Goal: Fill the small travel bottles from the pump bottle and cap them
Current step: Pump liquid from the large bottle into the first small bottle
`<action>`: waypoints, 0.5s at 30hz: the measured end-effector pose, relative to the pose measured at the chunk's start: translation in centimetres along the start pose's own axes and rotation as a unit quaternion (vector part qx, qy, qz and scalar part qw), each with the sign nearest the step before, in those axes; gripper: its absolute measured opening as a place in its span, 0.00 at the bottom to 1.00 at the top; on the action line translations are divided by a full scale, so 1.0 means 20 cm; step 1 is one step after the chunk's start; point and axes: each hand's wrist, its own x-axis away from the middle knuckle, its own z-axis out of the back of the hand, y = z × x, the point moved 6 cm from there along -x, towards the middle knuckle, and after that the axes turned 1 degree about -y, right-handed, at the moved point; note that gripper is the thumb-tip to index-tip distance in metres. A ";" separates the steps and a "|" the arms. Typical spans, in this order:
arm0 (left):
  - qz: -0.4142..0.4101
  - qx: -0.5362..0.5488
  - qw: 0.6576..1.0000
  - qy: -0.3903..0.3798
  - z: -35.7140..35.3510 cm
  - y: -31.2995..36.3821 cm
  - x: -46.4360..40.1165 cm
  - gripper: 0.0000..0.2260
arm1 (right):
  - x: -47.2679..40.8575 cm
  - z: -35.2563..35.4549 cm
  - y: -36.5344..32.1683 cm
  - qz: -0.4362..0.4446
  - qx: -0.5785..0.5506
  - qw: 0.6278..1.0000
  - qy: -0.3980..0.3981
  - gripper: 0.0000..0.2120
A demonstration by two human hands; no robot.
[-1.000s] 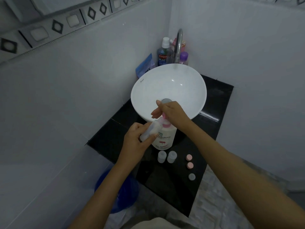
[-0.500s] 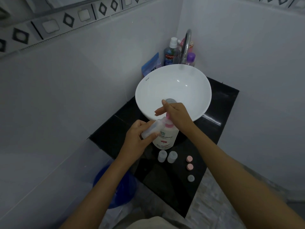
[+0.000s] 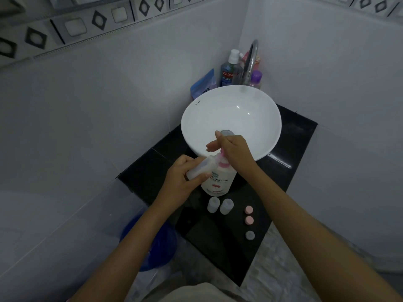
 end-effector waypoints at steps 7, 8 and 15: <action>0.006 -0.020 1.000 -0.008 -0.03 -0.04 -0.01 0.17 | 0.02 -0.02 0.08 -0.032 -0.008 0.999 0.004 0.20; 0.008 -0.018 1.000 -0.007 -0.03 -0.04 -0.01 0.17 | 0.02 -0.02 0.08 -0.034 -0.006 0.999 0.003 0.20; -0.005 -0.007 1.000 -0.012 0.01 0.01 -0.02 0.16 | 0.01 0.00 -0.01 0.024 -0.037 0.999 0.020 0.21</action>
